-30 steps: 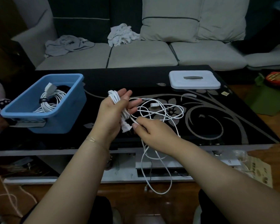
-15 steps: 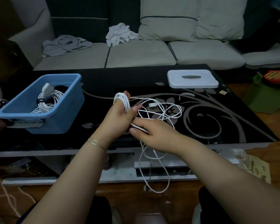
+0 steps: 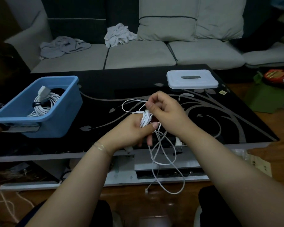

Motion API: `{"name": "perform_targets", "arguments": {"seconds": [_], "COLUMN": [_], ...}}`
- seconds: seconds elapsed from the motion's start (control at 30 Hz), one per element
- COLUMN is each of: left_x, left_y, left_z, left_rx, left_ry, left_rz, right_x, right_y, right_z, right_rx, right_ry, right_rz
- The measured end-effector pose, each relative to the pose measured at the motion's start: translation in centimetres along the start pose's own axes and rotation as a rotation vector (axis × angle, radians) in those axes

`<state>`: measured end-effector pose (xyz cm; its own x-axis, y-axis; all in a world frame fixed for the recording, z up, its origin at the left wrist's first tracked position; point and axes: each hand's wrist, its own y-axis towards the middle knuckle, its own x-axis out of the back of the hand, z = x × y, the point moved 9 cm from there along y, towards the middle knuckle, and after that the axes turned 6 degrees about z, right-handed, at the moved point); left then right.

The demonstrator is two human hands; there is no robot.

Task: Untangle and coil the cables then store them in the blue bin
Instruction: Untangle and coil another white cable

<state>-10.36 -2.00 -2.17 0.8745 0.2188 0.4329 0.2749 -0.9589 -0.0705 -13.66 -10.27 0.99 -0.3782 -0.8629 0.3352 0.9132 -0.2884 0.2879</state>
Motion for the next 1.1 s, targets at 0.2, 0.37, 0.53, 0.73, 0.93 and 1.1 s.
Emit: {"name": "perform_targets", "arguments": {"seconds": [0.2, 0.37, 0.53, 0.73, 0.93, 1.1], "left_x": [0.0, -0.4, -0.8, -0.6, 0.2, 0.8], "left_y": [0.2, 0.0, -0.3, -0.2, 0.0, 0.1], "left_z": [-0.4, -0.2, 0.2, 0.3, 0.1, -0.2], "left_rx": [-0.078, -0.104, -0.086, -0.147, -0.181, -0.181], "left_ry": [-0.068, -0.314, -0.469, -0.517, -0.718, -0.893], "left_rz": [-0.006, 0.025, 0.070, 0.054, -0.019, -0.107], "right_x": [-0.2, -0.7, -1.0, -2.0, -2.5, -2.5], "right_y": [0.4, 0.4, 0.4, 0.1, 0.3, -0.1], "right_z": [-1.5, -2.0, -3.0, -3.8, -3.8, -4.7], "right_rx": [-0.119, -0.148, -0.211, -0.283, -0.293, -0.295], "right_ry": [0.256, 0.412, 0.387, 0.586, 0.773, 0.320], "right_rz": [0.034, 0.017, -0.002, 0.069, 0.158, 0.086]}}
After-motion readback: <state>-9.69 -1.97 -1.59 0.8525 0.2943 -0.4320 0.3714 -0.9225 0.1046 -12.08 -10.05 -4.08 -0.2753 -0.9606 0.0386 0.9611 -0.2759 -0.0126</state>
